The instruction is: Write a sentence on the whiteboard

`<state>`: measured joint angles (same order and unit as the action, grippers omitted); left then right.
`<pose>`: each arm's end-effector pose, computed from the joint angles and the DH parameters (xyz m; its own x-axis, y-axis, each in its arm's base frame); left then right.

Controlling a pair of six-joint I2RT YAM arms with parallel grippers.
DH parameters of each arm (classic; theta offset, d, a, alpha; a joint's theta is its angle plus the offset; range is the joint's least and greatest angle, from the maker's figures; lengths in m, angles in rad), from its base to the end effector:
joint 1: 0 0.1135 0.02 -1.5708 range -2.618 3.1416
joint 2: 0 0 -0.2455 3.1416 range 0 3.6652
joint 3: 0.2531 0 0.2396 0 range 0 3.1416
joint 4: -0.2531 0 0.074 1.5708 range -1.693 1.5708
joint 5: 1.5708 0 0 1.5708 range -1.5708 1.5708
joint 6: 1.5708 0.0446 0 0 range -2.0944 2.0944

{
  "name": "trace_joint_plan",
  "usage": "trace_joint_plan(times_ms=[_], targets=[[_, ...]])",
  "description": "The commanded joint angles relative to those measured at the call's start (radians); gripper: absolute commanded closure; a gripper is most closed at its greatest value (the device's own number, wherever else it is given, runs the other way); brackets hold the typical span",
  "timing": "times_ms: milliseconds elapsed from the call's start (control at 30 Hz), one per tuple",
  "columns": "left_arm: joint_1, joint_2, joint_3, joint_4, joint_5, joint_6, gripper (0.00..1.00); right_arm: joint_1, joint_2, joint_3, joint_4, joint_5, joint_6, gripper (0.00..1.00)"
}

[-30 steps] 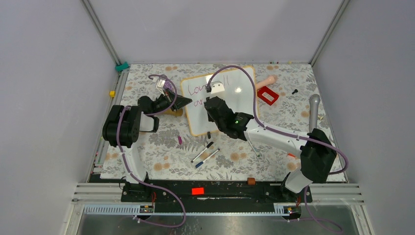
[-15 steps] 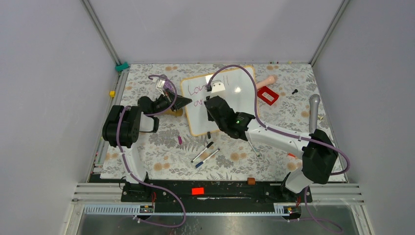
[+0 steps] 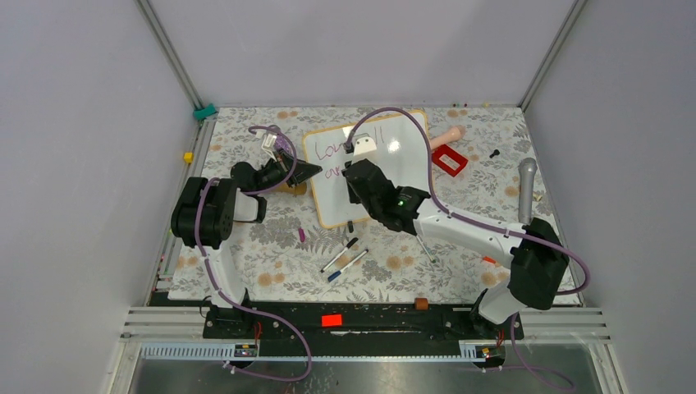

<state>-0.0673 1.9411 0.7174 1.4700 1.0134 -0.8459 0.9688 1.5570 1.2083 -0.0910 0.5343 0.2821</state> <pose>0.3355 -0.0606 0.1684 -0.4800 -0.3645 -0.7979 0.7502 0.3010 -0.5888 0.2208 0.2812 0.2883 -0.3563 -0.0956 -0.9295 -0.3636 0.9305 0.0437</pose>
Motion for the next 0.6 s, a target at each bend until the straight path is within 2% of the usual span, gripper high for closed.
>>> trace_joint_plan(times_ms=[0,567], targets=[[-0.014,0.016,-0.039,0.005,0.013,0.186,1.00,0.007,-0.006,0.062,-0.020,0.030,0.000,1.00],[-0.013,0.011,-0.042,0.006,0.018,0.191,1.00,-0.008,0.079,0.189,-0.131,0.006,0.056,1.00]])
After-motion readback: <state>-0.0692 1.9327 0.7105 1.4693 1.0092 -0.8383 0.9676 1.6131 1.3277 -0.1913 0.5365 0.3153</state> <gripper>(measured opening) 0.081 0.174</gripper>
